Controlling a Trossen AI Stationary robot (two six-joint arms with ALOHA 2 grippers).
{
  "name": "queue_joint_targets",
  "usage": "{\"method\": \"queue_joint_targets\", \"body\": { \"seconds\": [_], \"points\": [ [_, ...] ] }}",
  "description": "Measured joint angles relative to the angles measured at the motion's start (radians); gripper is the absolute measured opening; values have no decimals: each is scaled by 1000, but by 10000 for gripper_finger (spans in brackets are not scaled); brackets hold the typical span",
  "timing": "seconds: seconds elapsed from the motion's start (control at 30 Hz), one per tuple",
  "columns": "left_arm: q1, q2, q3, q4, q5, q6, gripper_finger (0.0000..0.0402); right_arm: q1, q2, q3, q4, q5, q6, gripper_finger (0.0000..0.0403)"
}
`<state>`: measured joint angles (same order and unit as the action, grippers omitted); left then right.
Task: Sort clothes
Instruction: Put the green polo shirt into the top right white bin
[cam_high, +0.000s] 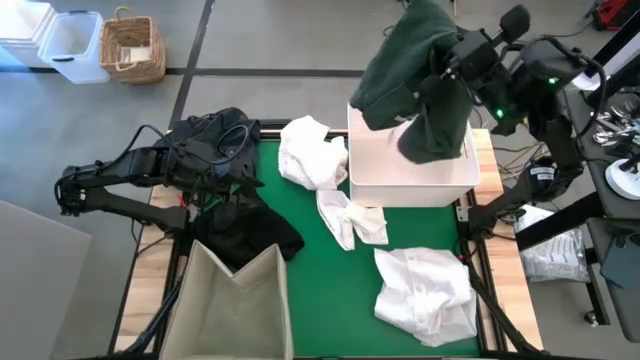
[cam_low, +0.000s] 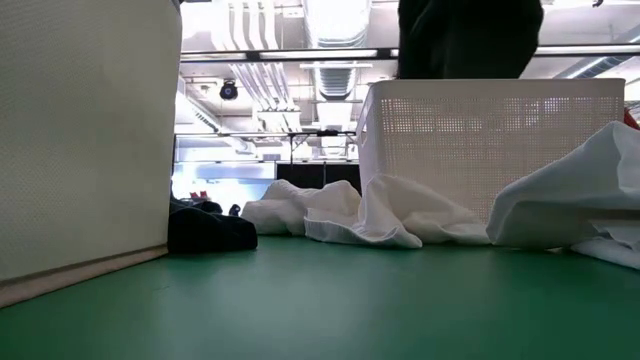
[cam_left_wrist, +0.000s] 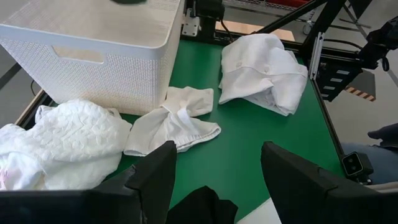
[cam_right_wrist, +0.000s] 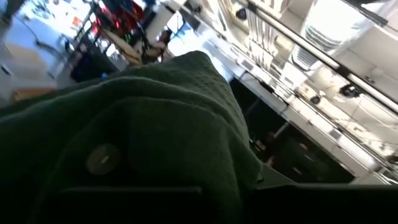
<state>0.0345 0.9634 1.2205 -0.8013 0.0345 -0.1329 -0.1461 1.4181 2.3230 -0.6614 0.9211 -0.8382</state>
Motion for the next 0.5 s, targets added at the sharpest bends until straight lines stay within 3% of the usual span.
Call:
{"method": "queue_joint_targets", "body": {
  "seconds": [0.5],
  "points": [
    [0, 0, 0, 0, 0, -7, 213, -116, 5, -76, -240, -5, 150, 12]
  ]
}}
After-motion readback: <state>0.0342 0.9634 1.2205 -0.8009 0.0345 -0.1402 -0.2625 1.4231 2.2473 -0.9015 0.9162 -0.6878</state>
